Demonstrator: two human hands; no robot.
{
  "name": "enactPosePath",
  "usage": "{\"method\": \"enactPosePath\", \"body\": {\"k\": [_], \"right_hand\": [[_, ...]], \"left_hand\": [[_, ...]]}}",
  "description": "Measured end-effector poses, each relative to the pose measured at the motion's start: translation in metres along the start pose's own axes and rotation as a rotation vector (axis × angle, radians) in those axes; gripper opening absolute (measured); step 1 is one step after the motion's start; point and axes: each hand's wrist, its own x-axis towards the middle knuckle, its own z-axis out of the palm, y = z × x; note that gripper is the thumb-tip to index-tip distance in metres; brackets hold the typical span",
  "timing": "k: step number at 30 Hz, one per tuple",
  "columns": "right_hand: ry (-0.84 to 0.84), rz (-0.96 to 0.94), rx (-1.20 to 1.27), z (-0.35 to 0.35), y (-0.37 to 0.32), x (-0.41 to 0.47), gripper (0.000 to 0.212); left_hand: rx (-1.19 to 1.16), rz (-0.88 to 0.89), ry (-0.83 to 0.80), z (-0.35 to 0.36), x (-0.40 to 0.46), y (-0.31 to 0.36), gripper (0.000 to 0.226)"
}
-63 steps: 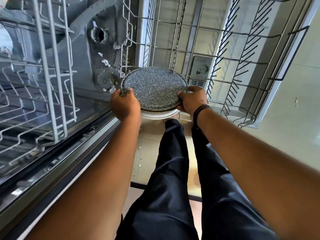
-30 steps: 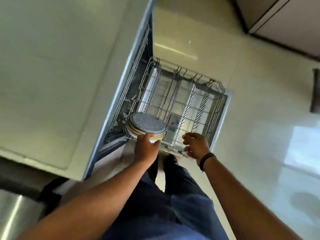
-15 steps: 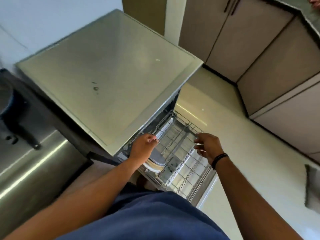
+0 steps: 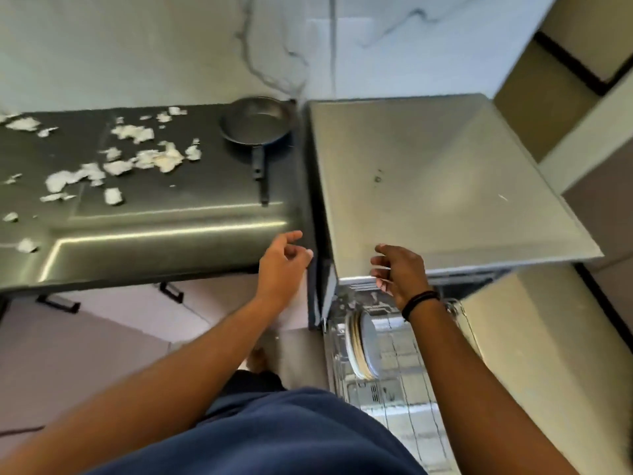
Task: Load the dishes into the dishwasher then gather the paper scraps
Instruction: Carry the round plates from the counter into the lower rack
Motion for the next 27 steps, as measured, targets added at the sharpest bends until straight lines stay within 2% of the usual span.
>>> {"method": "enactPosePath", "body": {"k": [9,21,27], "right_hand": [[-0.364,-0.103,-0.259,0.185,-0.03,-0.008,0.013],[-0.64,-0.131,-0.45,0.438,0.005,-0.049,0.019],[-0.768,-0.1,-0.511,0.534,0.036,-0.074,0.016]], "left_hand": [[-0.187,-0.085,0.459,-0.161,0.017,-0.034,0.032],[-0.311,-0.201,0.9,-0.38,0.014,-0.119,0.029],[-0.357,-0.314,1.068,-0.466,-0.015,-0.173,0.027]]}}
